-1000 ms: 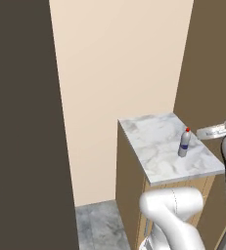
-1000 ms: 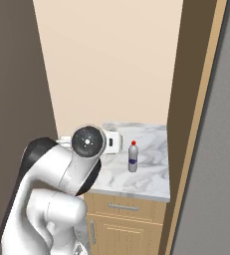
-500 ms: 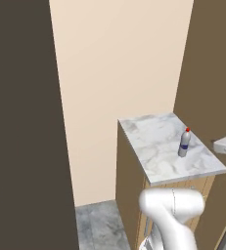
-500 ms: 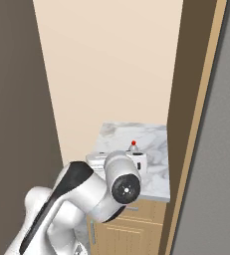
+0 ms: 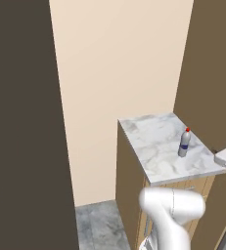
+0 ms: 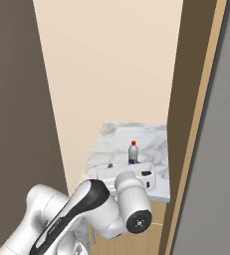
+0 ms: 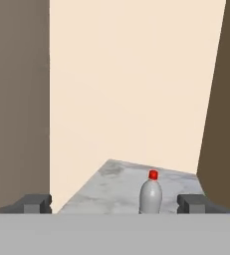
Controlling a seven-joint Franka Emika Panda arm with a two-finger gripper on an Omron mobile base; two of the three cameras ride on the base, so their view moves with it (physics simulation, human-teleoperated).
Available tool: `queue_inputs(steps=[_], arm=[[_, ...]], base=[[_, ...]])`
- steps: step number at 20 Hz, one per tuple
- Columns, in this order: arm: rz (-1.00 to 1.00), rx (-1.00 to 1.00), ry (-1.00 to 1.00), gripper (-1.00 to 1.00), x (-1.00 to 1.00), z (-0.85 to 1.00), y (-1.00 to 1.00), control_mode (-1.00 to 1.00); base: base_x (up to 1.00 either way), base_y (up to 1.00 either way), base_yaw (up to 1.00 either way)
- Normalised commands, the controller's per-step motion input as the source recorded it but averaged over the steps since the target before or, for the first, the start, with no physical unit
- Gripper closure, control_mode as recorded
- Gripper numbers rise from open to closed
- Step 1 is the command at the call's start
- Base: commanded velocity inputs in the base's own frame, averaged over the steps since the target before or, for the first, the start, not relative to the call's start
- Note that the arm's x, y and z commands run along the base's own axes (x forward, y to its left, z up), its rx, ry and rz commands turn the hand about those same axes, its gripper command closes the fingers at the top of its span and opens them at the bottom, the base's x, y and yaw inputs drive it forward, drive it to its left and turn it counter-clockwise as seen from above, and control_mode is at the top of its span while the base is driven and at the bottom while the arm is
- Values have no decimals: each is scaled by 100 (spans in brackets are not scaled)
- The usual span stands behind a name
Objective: Take the bottled waters from the counter and place them in the freezer to freeze. Close the freezer door after placing the bottles.
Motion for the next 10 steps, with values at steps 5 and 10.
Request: queue_inputs(steps=[5, 10], arm=[[0, 0, -14, -100, 9, -22, 0, -100], [0, 6, 0, -100, 33, -29, 0, -100]], base=[[0, 0, 0], [0, 0, 0]])
